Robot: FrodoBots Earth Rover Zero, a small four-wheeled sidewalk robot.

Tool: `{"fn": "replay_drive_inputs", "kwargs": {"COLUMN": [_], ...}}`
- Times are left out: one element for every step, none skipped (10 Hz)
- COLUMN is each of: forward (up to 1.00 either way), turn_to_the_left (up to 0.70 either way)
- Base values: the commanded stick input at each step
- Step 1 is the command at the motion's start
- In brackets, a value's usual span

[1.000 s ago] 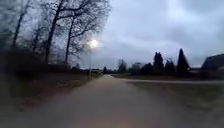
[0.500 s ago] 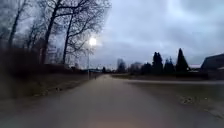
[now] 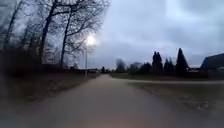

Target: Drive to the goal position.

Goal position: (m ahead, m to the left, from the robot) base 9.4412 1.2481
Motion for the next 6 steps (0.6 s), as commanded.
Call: {"fn": "replay_drive_inputs", "kwargs": {"forward": [1.00, 1.00, 1.00, 1.00, 1.00, 1.00], "turn_to_the_left": [0.04, 0.04, 0.04, 0.04, 0.04, 0.04]}}
